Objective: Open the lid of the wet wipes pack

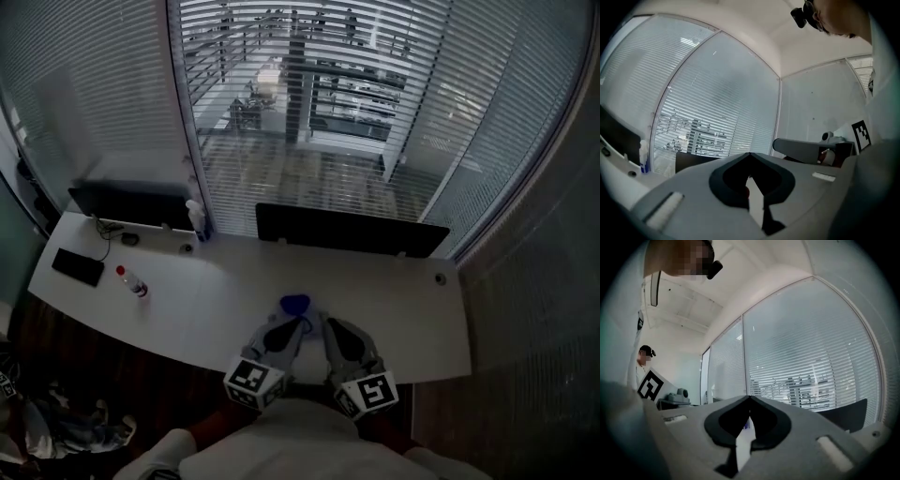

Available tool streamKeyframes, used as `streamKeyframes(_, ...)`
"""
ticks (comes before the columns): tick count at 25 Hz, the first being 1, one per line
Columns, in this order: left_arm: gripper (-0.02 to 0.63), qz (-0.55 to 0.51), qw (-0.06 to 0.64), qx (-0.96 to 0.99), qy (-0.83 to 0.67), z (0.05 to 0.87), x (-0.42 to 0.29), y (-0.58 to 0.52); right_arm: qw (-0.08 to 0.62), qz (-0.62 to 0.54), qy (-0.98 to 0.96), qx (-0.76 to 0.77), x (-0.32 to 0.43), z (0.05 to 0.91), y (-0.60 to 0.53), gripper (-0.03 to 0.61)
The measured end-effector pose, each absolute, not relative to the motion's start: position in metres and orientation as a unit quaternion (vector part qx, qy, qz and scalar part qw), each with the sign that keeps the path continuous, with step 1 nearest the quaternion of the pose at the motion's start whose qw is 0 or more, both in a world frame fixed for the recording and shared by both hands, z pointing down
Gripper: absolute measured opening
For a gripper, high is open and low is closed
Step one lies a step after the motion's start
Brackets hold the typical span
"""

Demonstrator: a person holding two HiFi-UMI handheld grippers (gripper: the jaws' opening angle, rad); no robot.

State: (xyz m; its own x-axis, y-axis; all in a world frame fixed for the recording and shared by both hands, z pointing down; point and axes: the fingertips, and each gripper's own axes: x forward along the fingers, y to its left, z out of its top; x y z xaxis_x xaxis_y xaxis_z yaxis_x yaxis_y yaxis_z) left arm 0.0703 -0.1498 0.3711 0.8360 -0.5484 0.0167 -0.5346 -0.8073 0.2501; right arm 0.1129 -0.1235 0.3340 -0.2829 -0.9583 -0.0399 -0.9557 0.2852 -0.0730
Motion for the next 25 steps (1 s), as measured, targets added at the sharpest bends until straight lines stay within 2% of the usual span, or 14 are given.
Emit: streamKeyframes(25, 0.003, -0.019, 0.121, 0.948, -0.294, 0.3718, 0.0727, -0.1478, 0.036, -0.008, 0.808, -0.588, 0.1129, 0.3313, -0.1211, 0.0)
